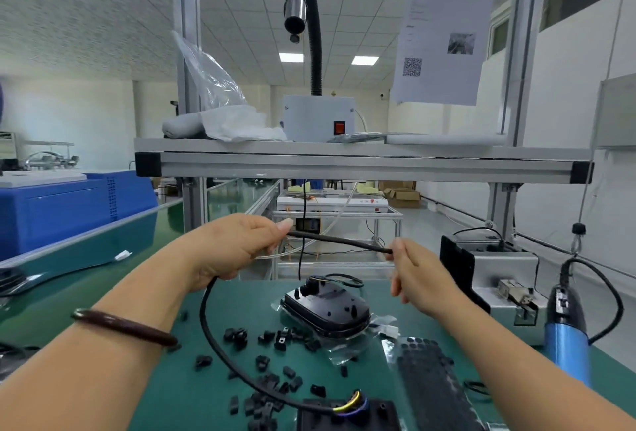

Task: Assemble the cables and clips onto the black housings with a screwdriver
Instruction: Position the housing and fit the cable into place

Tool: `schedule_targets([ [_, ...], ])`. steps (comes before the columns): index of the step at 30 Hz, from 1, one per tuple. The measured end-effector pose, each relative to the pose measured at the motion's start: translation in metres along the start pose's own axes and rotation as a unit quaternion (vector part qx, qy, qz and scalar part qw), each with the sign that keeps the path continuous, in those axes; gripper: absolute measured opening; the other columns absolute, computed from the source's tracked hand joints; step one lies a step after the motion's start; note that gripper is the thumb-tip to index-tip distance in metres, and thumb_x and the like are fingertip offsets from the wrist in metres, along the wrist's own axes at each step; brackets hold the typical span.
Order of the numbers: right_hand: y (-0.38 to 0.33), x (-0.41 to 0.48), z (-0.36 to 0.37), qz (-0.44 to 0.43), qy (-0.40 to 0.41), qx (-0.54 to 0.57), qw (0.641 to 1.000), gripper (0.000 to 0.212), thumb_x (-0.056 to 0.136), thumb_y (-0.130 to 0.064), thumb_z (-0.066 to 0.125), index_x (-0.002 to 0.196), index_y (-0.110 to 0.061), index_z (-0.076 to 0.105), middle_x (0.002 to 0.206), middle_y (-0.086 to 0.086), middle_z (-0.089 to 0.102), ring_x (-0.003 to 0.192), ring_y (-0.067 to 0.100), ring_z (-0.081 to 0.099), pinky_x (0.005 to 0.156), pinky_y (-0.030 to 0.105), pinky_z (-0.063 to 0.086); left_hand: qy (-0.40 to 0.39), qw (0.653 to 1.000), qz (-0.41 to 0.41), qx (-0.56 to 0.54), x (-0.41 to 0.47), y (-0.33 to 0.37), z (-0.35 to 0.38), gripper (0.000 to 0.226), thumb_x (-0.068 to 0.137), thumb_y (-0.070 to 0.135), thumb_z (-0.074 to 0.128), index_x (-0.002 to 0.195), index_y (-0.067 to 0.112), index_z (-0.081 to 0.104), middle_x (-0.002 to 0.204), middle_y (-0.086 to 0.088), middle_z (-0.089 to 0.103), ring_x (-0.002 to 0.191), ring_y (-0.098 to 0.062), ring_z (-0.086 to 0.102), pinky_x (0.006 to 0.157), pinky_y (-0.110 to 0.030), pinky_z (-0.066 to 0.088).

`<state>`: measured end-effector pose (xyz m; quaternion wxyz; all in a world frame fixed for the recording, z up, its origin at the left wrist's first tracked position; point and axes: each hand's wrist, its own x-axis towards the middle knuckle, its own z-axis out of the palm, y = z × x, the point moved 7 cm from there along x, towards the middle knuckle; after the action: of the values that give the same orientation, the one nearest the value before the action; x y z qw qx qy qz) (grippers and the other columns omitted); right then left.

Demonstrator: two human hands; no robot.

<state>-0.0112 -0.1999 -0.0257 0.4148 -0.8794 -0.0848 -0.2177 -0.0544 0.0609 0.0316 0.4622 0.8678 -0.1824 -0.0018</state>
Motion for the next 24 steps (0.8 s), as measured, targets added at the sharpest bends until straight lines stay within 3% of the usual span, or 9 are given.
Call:
schedule_targets([
  [1, -0.002, 0.002, -0.009, -0.030, 0.017, -0.024, 0.999, 0.044, 0.100, -0.047, 0.022, 0.081, -0.021, 0.053, 0.059, 0.002, 0.062, 0.052, 0.013, 0.056, 0.056, 0.027, 0.043, 0.003, 1.000, 0.006, 0.010, -0.002, 0.002, -0.001, 0.049, 0.076, 0.065, 0.052, 0.051, 0.024, 0.045, 0.062, 0.019, 0.023, 0.036, -0.012, 0.039, 0.040, -0.025, 0.034],
  [2, -0.004, 0.003, -0.019, -0.059, 0.036, -0.050, 0.996, 0.048, 0.097, -0.051, 0.020, 0.080, -0.020, 0.053, 0.059, 0.002, 0.061, 0.056, 0.014, 0.057, 0.056, 0.027, 0.040, 0.007, 1.000, 0.012, 0.020, -0.003, 0.003, -0.002, 0.050, 0.080, 0.063, 0.051, 0.049, 0.024, 0.045, 0.074, 0.021, 0.024, 0.051, -0.016, 0.062, 0.053, -0.034, 0.050],
  [3, -0.006, 0.005, -0.028, -0.085, 0.053, -0.077, 0.992, 0.052, 0.093, -0.055, 0.017, 0.078, -0.019, 0.051, 0.060, 0.002, 0.059, 0.059, 0.015, 0.056, 0.056, 0.026, 0.037, 0.013, 0.999, 0.019, 0.031, -0.003, 0.004, -0.002, 0.051, 0.085, 0.059, 0.049, 0.048, 0.025, 0.046, 0.082, 0.022, 0.027, 0.078, -0.014, 0.065, 0.072, -0.049, 0.052],
  [4, -0.007, 0.006, -0.035, -0.108, 0.066, -0.101, 0.987, 0.052, 0.091, -0.056, 0.015, 0.076, -0.018, 0.048, 0.060, 0.001, 0.056, 0.059, 0.015, 0.053, 0.054, 0.027, 0.034, 0.018, 0.999, 0.026, 0.040, -0.003, 0.005, -0.002, 0.052, 0.088, 0.057, 0.048, 0.049, 0.024, 0.045, 0.082, 0.023, 0.027, 0.079, -0.015, 0.064, 0.079, -0.055, 0.047],
  [6, -0.004, 0.006, -0.042, -0.132, 0.081, -0.148, 0.977, 0.042, 0.095, -0.050, 0.018, 0.070, -0.023, 0.039, 0.059, -0.001, 0.048, 0.057, 0.013, 0.046, 0.052, 0.029, 0.029, 0.024, 0.997, 0.049, 0.056, -0.001, 0.007, -0.002, 0.051, 0.085, 0.060, 0.049, 0.054, 0.022, 0.034, 0.062, 0.023, 0.022, 0.038, -0.013, 0.042, 0.053, -0.042, 0.042],
  [8, 0.002, 0.006, -0.046, -0.121, 0.100, -0.176, 0.972, 0.037, 0.099, -0.042, 0.022, 0.069, -0.025, 0.033, 0.059, -0.001, 0.047, 0.057, 0.014, 0.044, 0.051, 0.033, 0.027, 0.035, 0.993, 0.073, 0.083, 0.002, 0.009, -0.002, 0.052, 0.083, 0.063, 0.050, 0.057, 0.023, 0.030, 0.050, 0.015, 0.024, 0.040, -0.006, 0.026, 0.054, -0.028, 0.035],
  [12, 0.013, 0.004, -0.053, -0.093, 0.135, -0.180, 0.970, 0.036, 0.100, -0.041, 0.022, 0.070, -0.025, 0.032, 0.061, 0.000, 0.048, 0.058, 0.016, 0.045, 0.052, 0.034, 0.027, 0.063, 0.984, 0.099, 0.132, 0.006, 0.012, -0.004, 0.056, 0.083, 0.065, 0.049, 0.059, 0.016, 0.036, 0.064, -0.002, 0.037, 0.065, -0.018, 0.051, 0.071, -0.025, 0.042],
  [16, 0.025, 0.003, -0.056, -0.070, 0.151, -0.177, 0.970, 0.036, 0.101, -0.041, 0.021, 0.071, -0.026, 0.033, 0.062, -0.001, 0.049, 0.060, 0.015, 0.046, 0.050, 0.030, 0.025, 0.073, 0.964, 0.144, 0.211, 0.006, 0.022, 0.001, 0.062, 0.082, 0.067, 0.044, 0.062, 0.008, 0.039, 0.058, 0.002, 0.032, 0.052, -0.010, 0.034, 0.061, -0.026, 0.039],
  [24, 0.055, -0.001, -0.052, 0.043, 0.156, -0.150, 0.975, 0.038, 0.103, -0.039, 0.020, 0.080, -0.020, 0.044, 0.072, -0.001, 0.049, 0.077, 0.028, 0.049, 0.069, 0.038, 0.038, 0.135, 0.902, 0.219, 0.347, 0.008, 0.049, 0.011, 0.051, 0.086, 0.062, 0.042, 0.053, 0.023, 0.041, 0.048, 0.008, 0.040, 0.046, -0.006, 0.038, 0.054, -0.027, 0.041],
])
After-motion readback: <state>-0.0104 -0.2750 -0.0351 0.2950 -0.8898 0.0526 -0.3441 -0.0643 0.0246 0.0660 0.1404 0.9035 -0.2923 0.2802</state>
